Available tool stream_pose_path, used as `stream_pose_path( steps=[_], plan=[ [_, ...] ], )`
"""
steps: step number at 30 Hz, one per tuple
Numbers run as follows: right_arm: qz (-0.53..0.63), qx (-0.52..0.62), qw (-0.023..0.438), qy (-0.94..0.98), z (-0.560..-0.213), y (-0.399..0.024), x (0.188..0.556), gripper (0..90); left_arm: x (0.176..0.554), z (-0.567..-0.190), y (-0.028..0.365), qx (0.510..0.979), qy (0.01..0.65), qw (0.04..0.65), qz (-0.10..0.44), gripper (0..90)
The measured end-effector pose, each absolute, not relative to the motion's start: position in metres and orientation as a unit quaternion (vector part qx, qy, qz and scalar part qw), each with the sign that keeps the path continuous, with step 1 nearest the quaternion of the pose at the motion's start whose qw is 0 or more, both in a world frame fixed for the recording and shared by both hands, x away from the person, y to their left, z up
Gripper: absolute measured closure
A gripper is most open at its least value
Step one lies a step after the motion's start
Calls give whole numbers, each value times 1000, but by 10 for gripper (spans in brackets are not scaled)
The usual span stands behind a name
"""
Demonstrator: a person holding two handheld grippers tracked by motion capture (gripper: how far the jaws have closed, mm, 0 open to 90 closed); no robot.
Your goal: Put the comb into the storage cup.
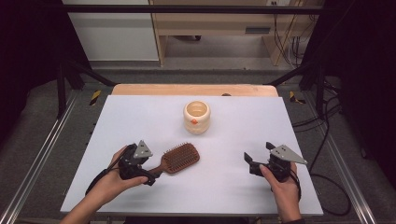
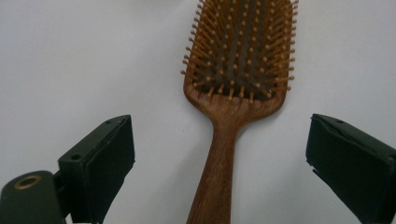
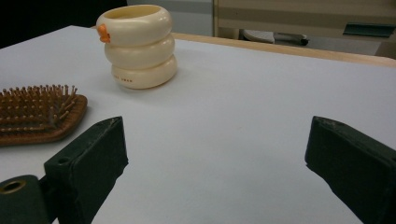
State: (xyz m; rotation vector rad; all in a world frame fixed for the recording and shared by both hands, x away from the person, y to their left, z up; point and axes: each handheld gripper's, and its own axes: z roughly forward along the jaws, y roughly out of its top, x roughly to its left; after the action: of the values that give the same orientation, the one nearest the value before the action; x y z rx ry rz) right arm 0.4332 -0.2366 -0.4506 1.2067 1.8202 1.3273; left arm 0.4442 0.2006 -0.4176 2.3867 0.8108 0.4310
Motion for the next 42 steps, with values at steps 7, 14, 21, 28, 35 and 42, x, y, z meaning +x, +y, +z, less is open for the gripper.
stream_pose_path(
  steps=[7,14,21,28,35,42],
  plan=[
    [496,450,288,685,-451,-236,433,57,446,-423,202,895,308,280,158,82],
    [496,452,284,684,-452,-236,434,57,449,-425,204,897,312,276,151,82],
    [496,453,282,685,-452,-236,434,56,453,-428,205,900,312,266,147,82],
    [496,452,282,686,-453,-236,434,55,456,-432,207,905,308,256,143,83],
    [495,453,280,686,-453,-236,434,55,458,-436,208,908,307,248,138,87],
    [495,454,278,687,-453,-236,434,55,462,-442,208,914,304,237,129,88]
  ],
)
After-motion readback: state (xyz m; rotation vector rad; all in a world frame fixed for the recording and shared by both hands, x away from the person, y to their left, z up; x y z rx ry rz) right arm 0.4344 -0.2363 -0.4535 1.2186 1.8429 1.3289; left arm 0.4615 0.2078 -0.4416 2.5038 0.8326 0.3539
